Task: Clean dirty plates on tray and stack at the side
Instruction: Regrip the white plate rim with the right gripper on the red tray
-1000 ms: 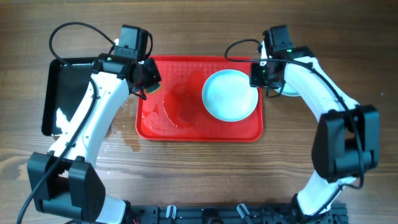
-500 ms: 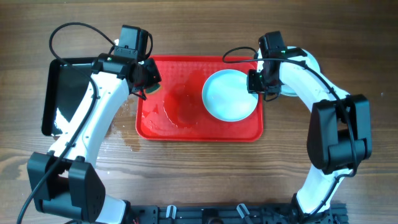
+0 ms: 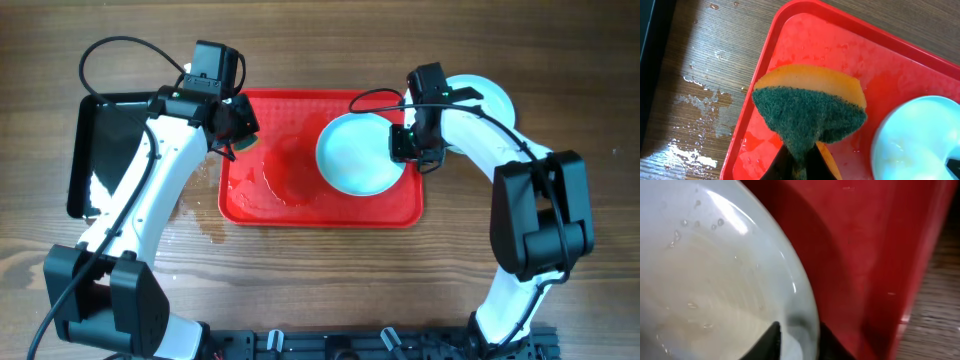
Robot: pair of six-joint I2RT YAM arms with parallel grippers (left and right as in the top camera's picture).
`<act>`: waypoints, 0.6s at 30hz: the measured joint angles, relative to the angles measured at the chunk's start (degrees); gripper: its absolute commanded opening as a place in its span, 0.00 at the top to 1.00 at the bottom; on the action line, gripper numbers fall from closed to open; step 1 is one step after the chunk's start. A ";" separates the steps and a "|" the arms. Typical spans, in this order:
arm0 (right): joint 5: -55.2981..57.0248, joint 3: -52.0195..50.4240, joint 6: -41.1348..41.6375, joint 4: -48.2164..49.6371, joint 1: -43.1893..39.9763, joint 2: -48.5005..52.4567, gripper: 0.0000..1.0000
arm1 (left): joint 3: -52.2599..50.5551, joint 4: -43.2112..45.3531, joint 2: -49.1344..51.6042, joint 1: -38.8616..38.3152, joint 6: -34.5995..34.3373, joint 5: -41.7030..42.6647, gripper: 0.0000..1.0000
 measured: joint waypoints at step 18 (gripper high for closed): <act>-2.32 0.00 1.60 5.27 11.21 0.00 0.72 | 0.00 -0.66 -0.02 0.00 0.00 0.00 0.96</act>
